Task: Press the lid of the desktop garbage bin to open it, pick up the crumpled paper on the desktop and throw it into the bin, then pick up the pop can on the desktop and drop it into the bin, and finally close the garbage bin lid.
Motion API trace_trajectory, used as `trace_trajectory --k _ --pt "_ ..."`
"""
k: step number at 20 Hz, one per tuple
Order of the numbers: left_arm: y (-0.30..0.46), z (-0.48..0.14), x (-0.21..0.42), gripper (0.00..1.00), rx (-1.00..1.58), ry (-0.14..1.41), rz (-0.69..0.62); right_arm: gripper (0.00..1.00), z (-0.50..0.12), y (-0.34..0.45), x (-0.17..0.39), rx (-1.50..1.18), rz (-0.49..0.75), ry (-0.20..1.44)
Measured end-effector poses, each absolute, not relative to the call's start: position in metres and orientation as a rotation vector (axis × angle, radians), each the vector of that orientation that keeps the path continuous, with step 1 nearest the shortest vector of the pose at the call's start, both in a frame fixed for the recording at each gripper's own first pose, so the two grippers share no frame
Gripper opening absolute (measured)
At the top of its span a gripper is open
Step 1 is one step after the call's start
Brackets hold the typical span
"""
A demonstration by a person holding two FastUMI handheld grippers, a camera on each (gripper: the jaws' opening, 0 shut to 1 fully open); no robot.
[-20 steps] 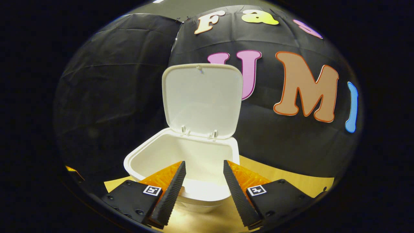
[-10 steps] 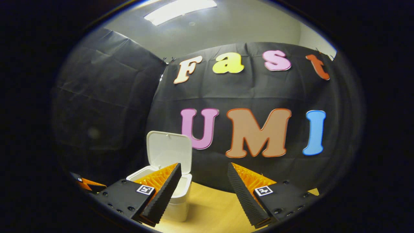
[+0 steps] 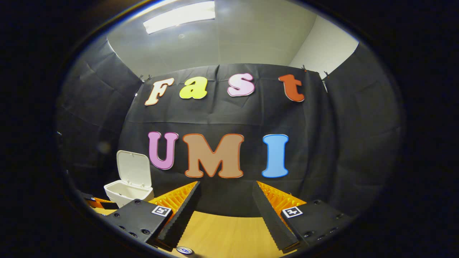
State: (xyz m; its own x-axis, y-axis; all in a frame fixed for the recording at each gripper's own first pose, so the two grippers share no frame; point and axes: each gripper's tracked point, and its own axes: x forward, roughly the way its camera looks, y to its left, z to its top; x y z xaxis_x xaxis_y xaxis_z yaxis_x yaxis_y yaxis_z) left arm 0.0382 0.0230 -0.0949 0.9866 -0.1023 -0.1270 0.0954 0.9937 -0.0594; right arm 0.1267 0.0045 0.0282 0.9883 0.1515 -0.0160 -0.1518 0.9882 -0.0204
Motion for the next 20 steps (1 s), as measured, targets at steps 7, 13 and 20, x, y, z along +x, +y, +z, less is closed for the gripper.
trace_trajectory --k 7,13,20 --pt "-0.045 -0.153 0.049 0.93 -0.018 0.204 -0.163 0.96 -0.009 -0.092 0.098 -0.014 0.024 0.089" --pt "-0.064 -0.235 0.057 0.94 -0.017 0.332 -0.131 0.96 -0.041 -0.137 0.084 -0.046 -0.025 0.169" --pt "-0.052 -0.317 0.077 0.94 -0.039 0.488 -0.055 0.96 -0.062 -0.149 0.077 -0.098 -0.038 0.226"
